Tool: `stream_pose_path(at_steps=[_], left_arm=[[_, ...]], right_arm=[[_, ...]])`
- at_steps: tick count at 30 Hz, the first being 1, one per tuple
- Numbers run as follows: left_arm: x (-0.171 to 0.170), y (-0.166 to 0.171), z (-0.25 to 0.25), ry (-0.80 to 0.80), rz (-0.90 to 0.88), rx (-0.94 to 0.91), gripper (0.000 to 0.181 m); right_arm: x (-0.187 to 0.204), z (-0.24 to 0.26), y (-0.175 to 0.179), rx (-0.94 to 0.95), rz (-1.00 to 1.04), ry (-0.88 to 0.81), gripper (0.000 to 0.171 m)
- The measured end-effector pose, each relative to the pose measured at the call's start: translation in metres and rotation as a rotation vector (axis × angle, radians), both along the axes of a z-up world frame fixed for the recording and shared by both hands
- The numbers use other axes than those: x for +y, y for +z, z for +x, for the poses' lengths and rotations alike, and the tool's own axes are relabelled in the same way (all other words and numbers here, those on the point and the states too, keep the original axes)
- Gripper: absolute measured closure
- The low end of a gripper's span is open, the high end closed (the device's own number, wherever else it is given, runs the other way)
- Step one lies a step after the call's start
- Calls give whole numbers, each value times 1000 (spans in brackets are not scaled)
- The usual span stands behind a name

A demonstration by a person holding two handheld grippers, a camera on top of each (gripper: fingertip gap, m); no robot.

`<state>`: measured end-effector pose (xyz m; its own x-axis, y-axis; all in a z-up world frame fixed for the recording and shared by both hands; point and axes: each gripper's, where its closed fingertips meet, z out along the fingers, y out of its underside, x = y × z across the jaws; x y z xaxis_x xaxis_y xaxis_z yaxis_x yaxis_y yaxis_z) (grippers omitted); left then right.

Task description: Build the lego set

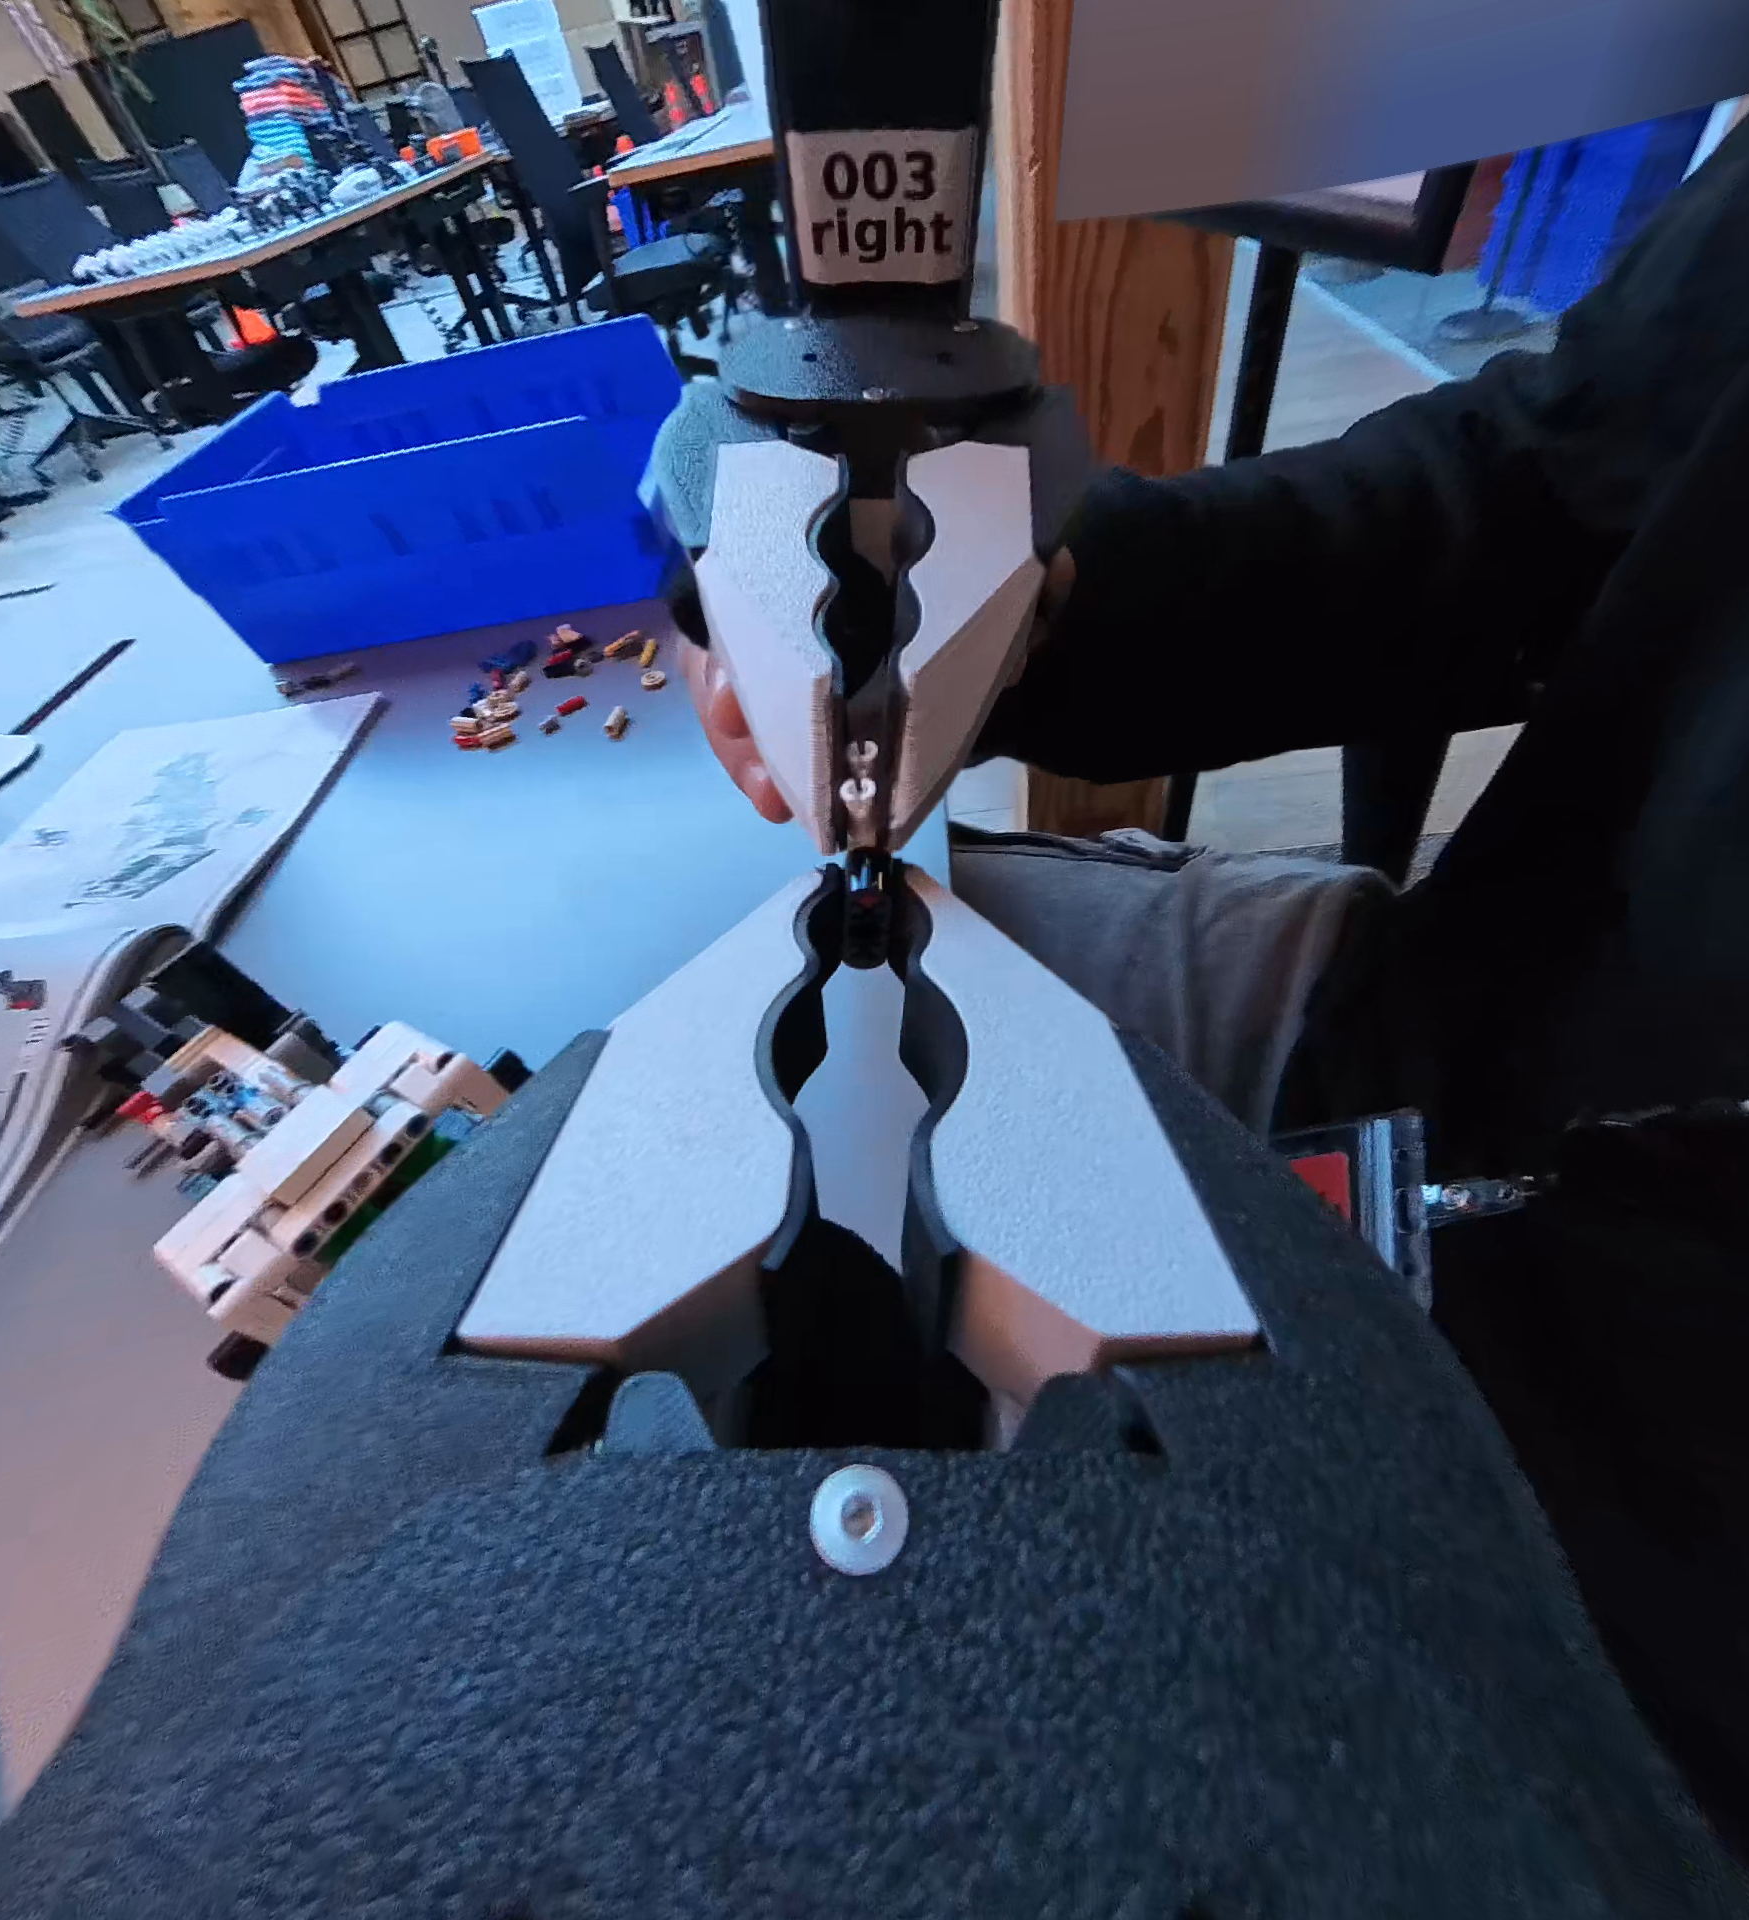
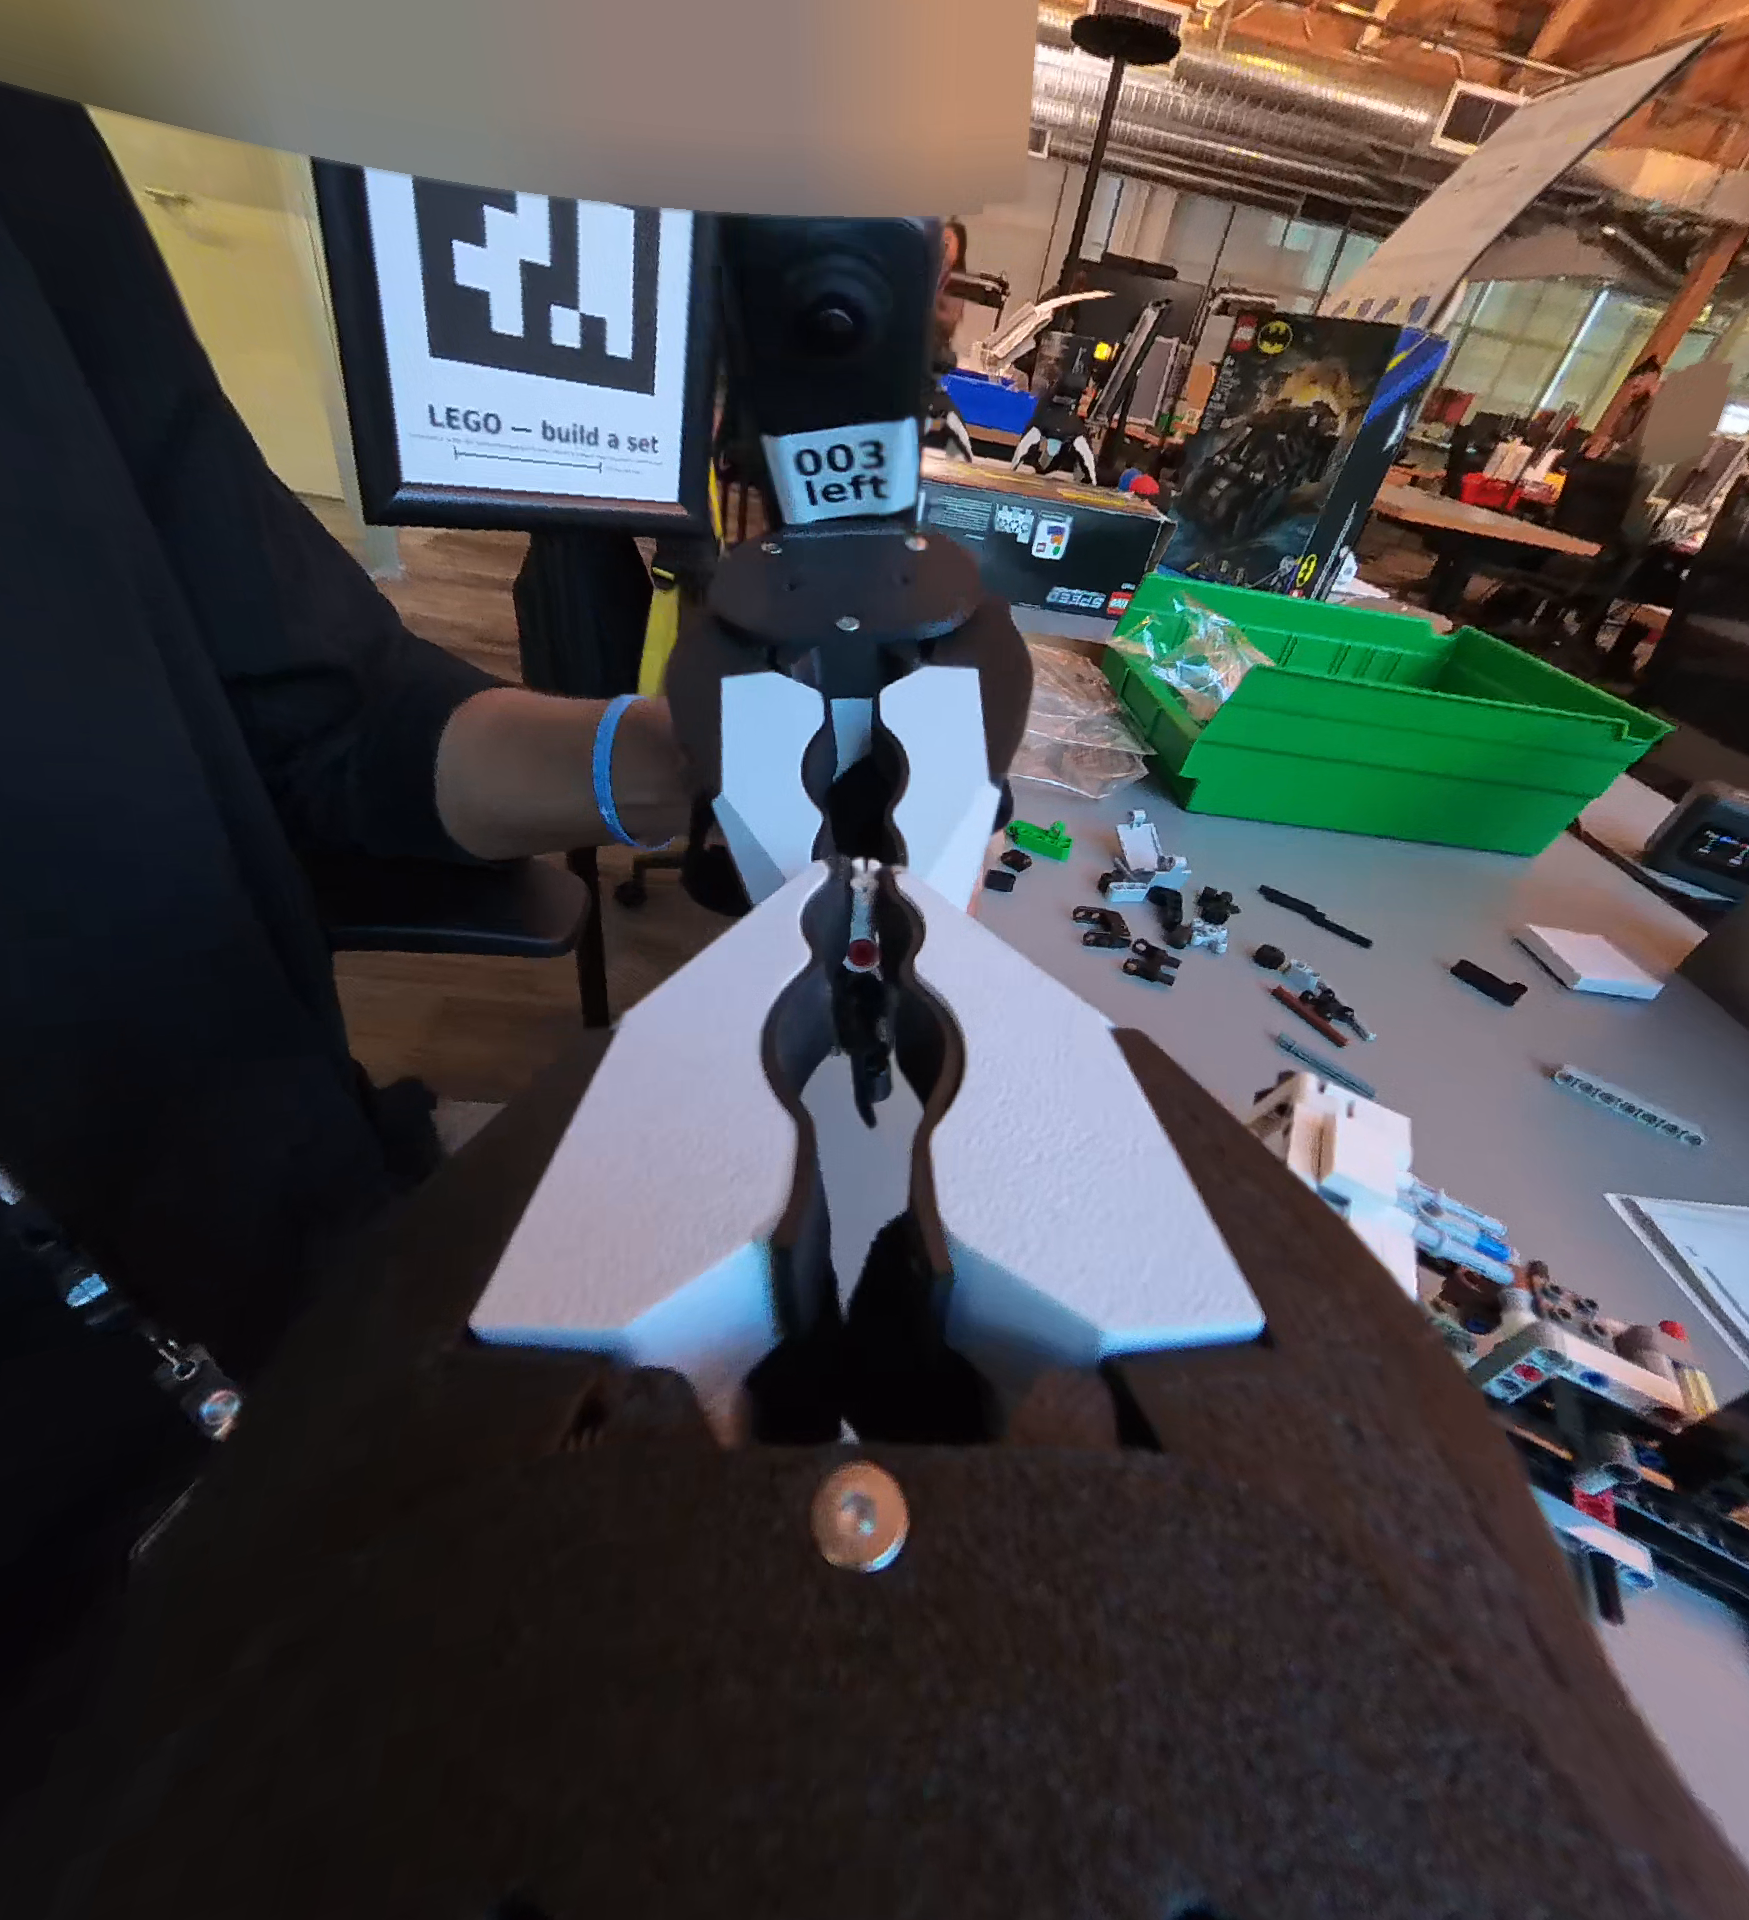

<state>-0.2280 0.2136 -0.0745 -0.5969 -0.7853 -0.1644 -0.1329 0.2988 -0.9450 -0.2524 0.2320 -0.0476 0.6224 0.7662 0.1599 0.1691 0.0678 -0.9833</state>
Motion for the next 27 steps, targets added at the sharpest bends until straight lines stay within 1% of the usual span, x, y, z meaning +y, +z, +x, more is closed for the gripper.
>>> stream_pose_path(at_steps=[3, 7, 9, 13, 17, 21, 27], left_arm=[[-3, 0, -3, -31, -40, 16, 174], [-5, 6, -5, -59, -96, 17, 175], [-3, 9, -6, -63, -113, 13, 175], [-3, 7, -8, -63, -96, 13, 175], [-5, 7, -10, -74, -89, 11, 174], [-7, 6, -12, -78, -75, 6, 175], [-7, 4, -11, -71, -45, 8, 175]], right_arm=[[-1, -2, 1, 0, -30, -6, 167], [-3, -1, 0, -16, -17, -16, 162], [-4, 0, 3, -1, 7, -18, 163], [-3, 0, 5, 25, -3, -13, 163], [-6, -4, 8, 81, -18, 24, 166], [-7, -6, 7, 122, -49, 53, 166], [-7, -8, 5, 123, -57, 65, 166]])
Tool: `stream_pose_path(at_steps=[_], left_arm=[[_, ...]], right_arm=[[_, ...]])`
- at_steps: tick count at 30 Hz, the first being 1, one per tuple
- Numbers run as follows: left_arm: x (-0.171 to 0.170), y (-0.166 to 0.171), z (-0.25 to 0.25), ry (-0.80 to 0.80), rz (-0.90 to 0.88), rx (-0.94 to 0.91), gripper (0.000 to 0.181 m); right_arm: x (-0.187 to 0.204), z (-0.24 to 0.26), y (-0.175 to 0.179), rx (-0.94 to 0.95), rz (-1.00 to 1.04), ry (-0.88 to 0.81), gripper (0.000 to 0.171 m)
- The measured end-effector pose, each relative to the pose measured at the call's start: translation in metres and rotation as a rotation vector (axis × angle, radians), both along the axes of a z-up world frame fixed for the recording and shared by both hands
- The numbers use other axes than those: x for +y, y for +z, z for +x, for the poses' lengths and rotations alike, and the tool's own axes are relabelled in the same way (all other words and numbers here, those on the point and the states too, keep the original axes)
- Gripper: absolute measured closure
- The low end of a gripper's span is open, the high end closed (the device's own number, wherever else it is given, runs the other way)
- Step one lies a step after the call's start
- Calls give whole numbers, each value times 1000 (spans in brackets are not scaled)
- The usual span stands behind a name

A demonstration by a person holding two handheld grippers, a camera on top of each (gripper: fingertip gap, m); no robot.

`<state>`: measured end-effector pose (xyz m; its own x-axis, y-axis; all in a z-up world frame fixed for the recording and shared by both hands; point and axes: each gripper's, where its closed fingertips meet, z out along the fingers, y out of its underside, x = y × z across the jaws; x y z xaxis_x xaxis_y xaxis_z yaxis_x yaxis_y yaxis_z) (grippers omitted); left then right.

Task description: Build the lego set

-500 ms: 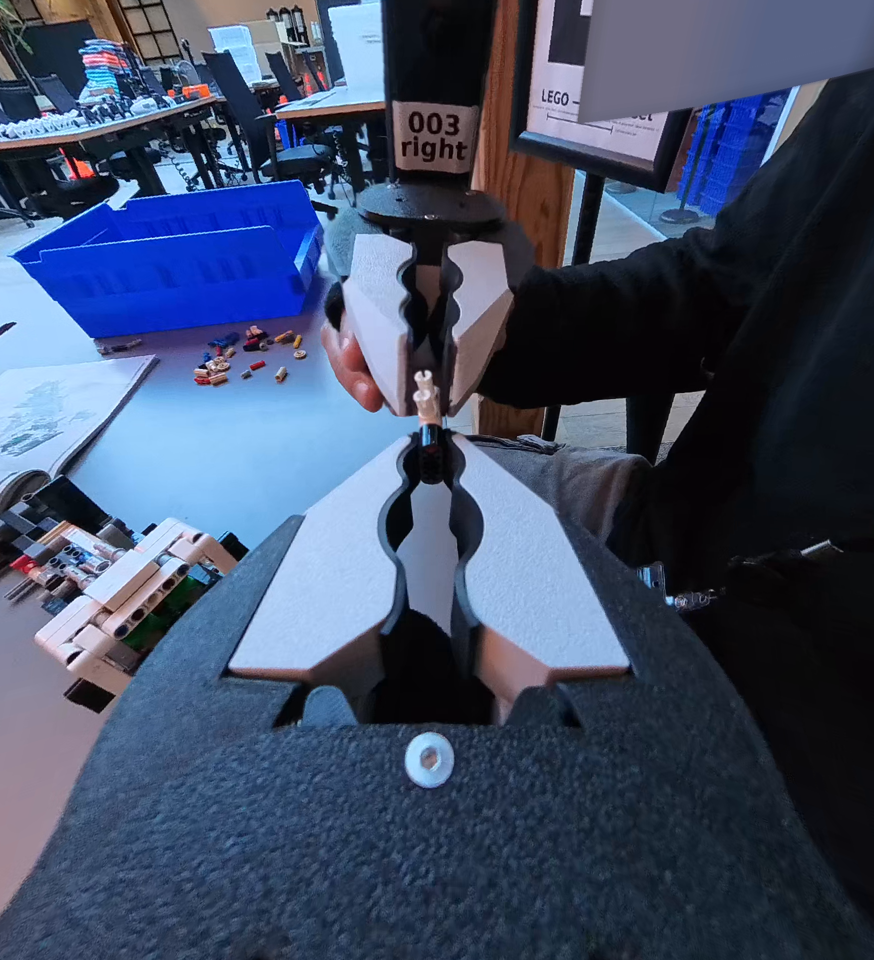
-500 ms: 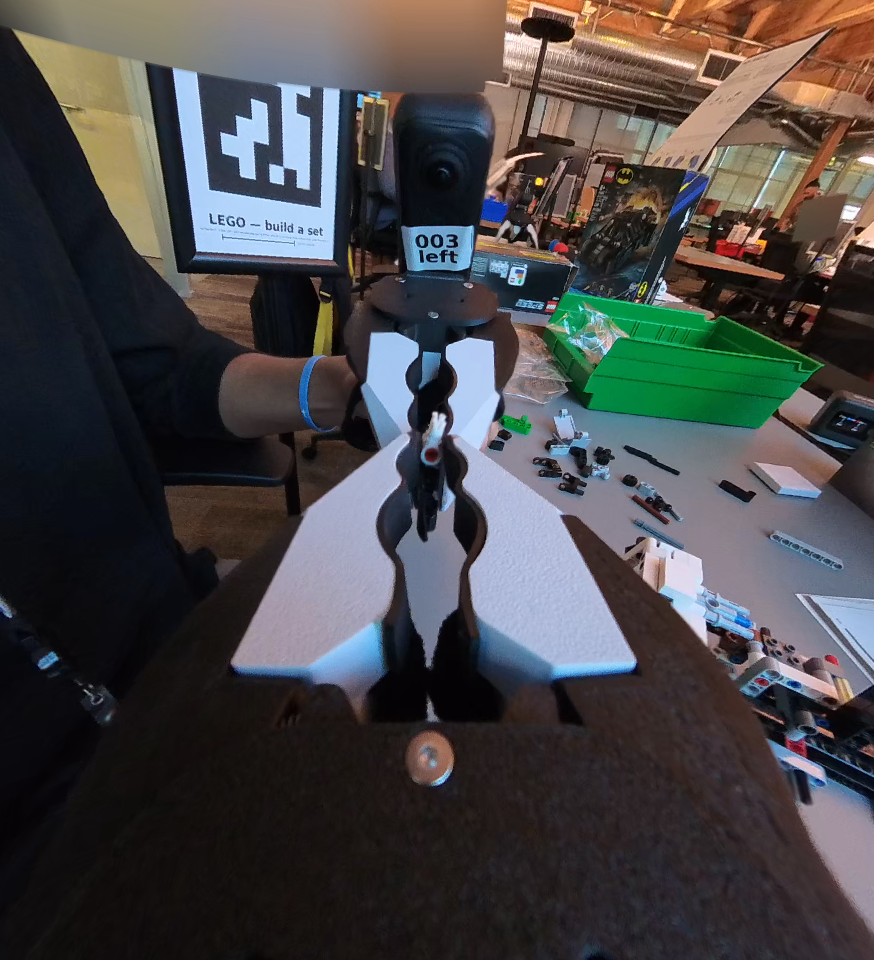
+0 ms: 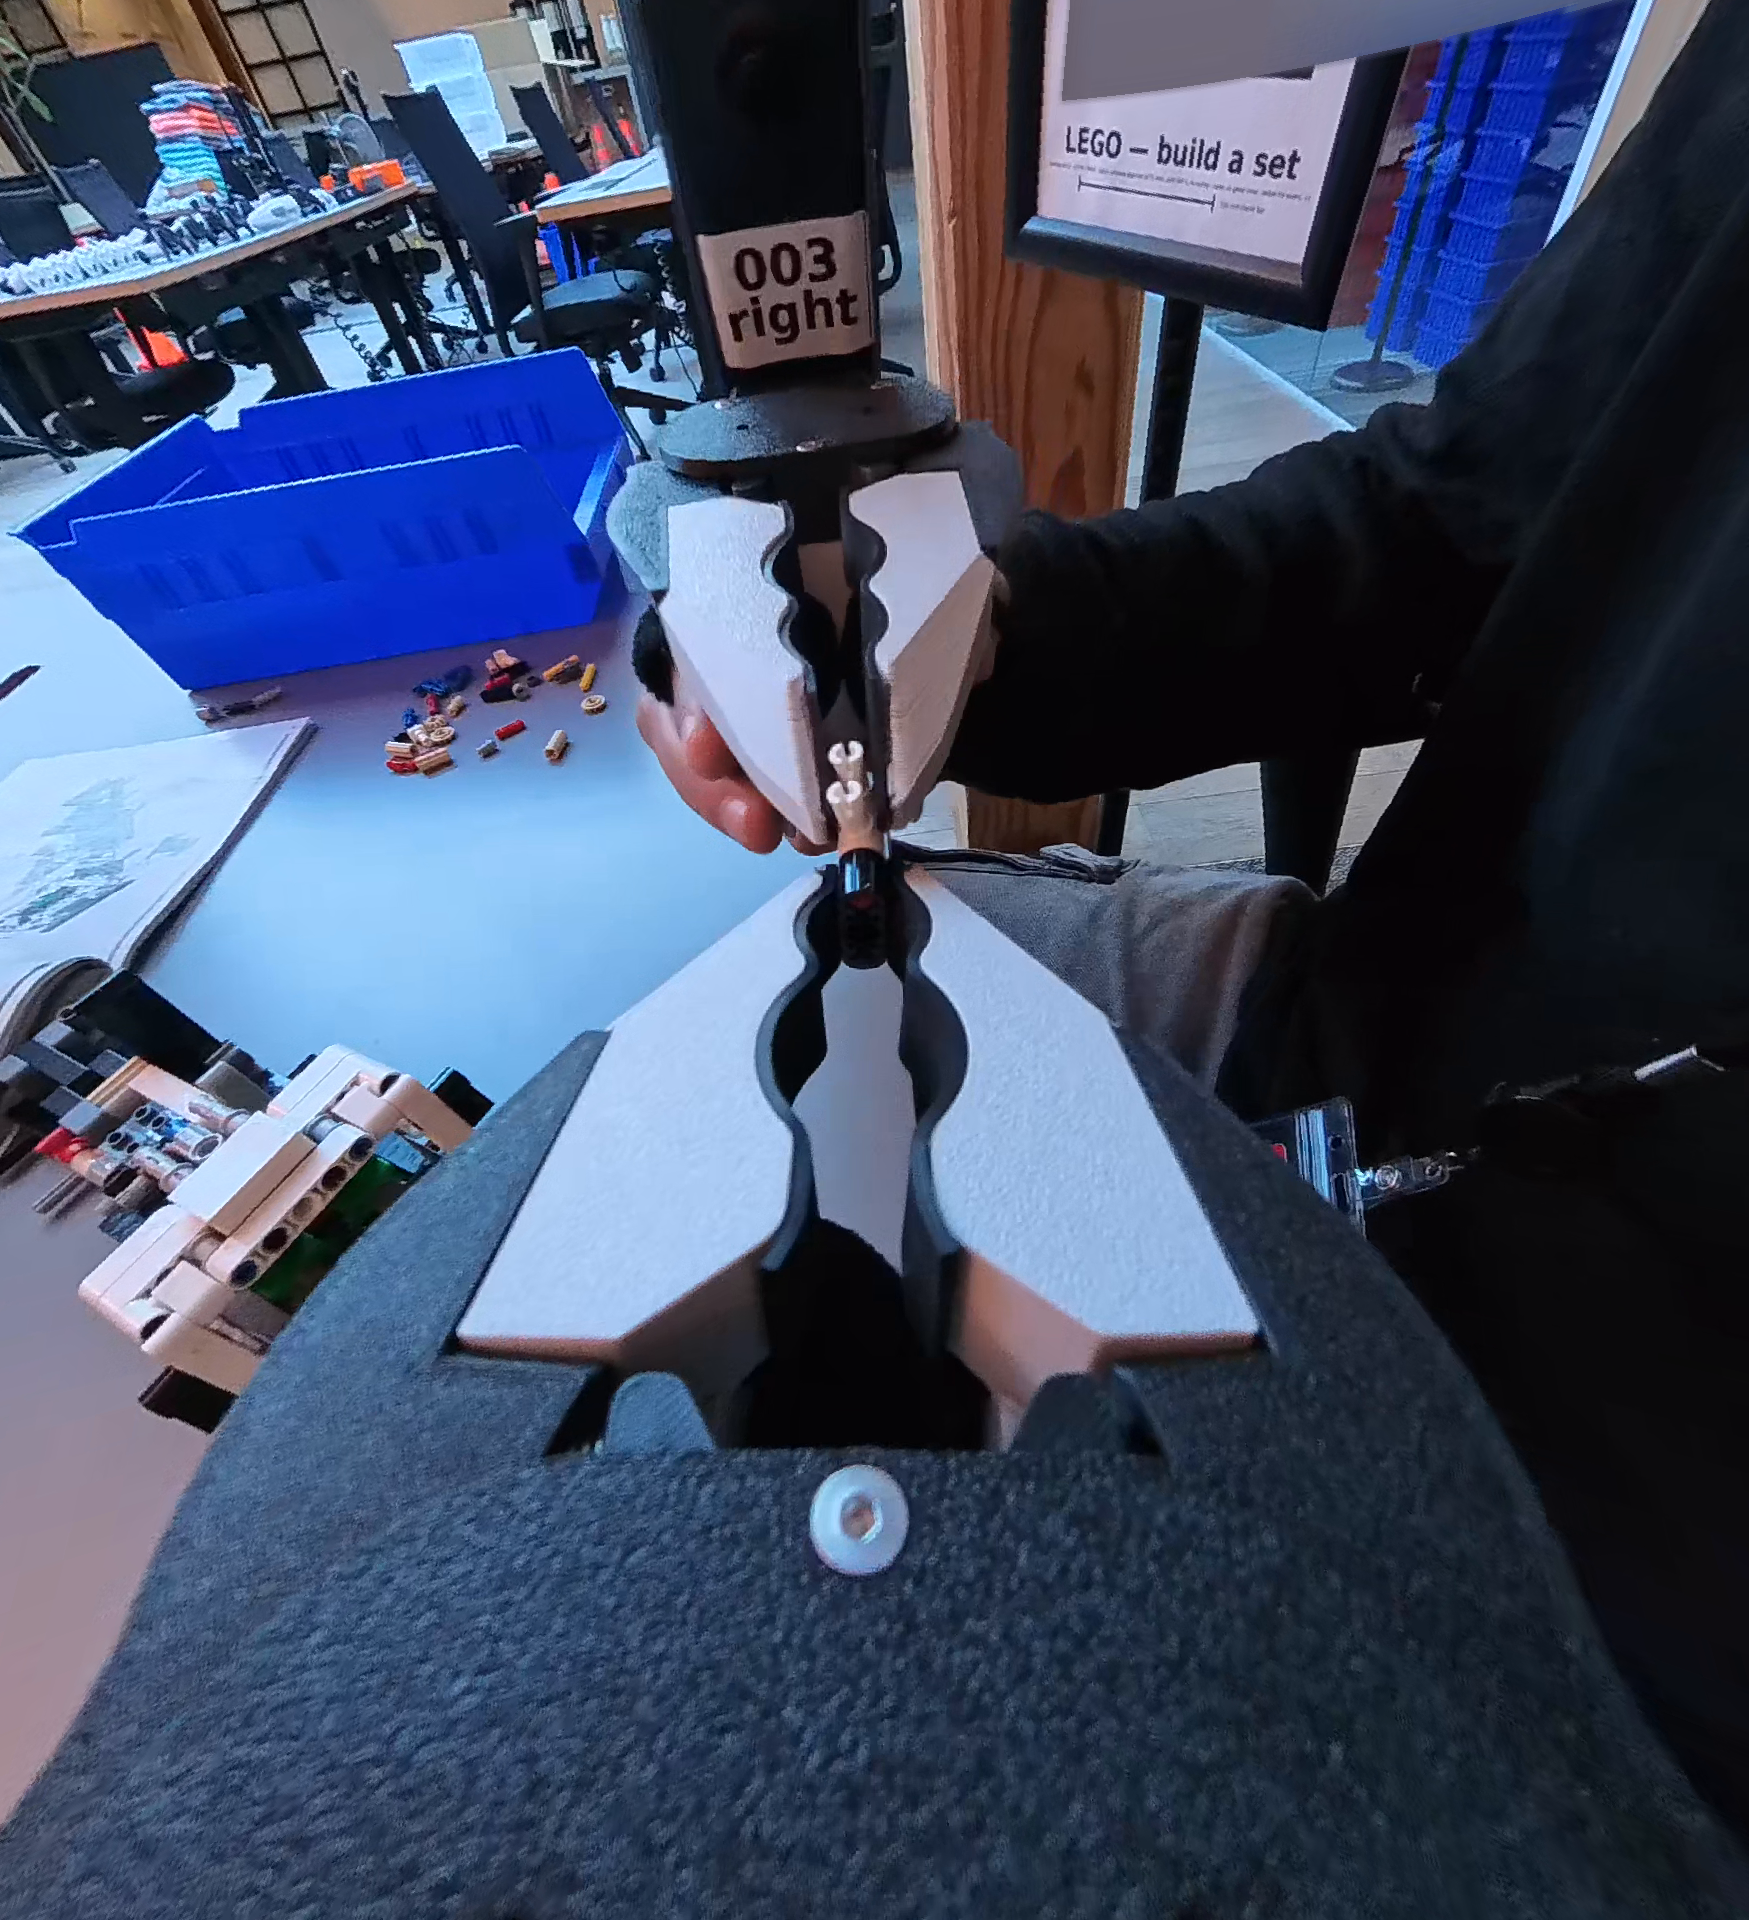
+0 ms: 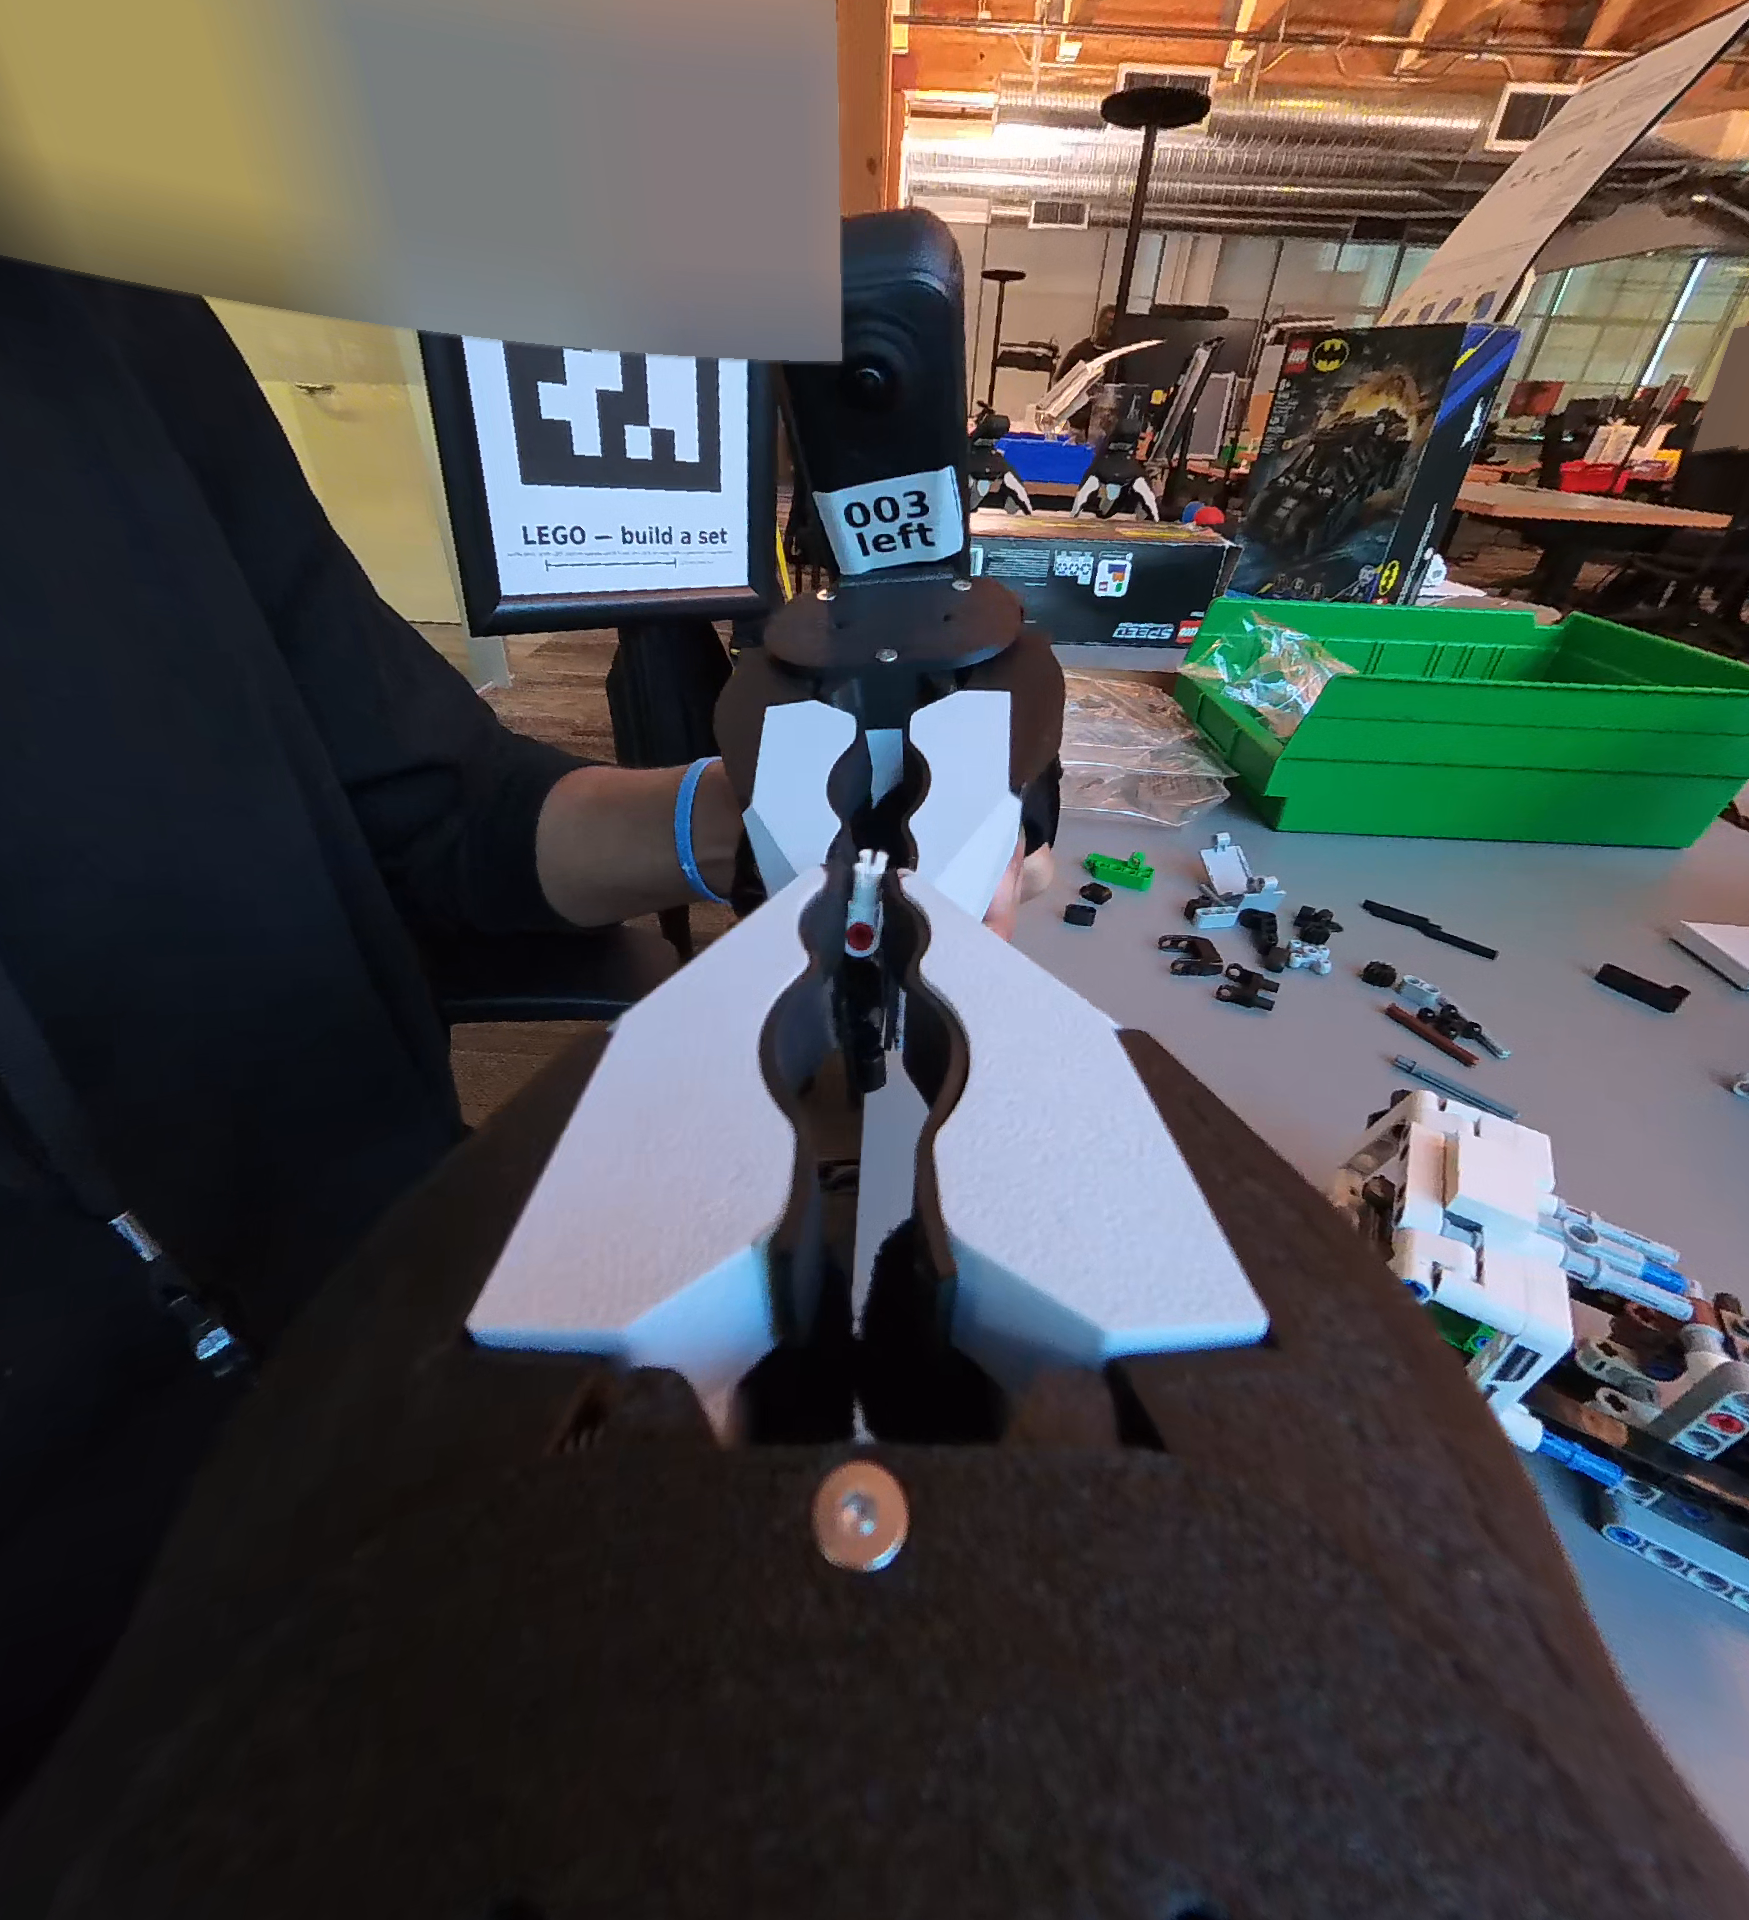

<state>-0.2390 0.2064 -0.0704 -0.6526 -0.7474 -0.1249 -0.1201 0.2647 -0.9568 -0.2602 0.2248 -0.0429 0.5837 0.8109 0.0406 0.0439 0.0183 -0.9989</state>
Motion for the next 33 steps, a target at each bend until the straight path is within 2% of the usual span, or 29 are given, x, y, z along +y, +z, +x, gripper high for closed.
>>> stream_pose_path(at_steps=[13, 21, 33], left_arm=[[-2, 0, -1, -12, -9, 6, 175], [2, -2, 3, 11, -9, 21, 175], [5, -1, 5, 47, 23, 7, 175]], right_arm=[[-2, -2, 1, -7, 2, 17, 167], [4, 1, -1, -71, 30, -53, 166], [5, 1, 1, -35, 14, -55, 168]])
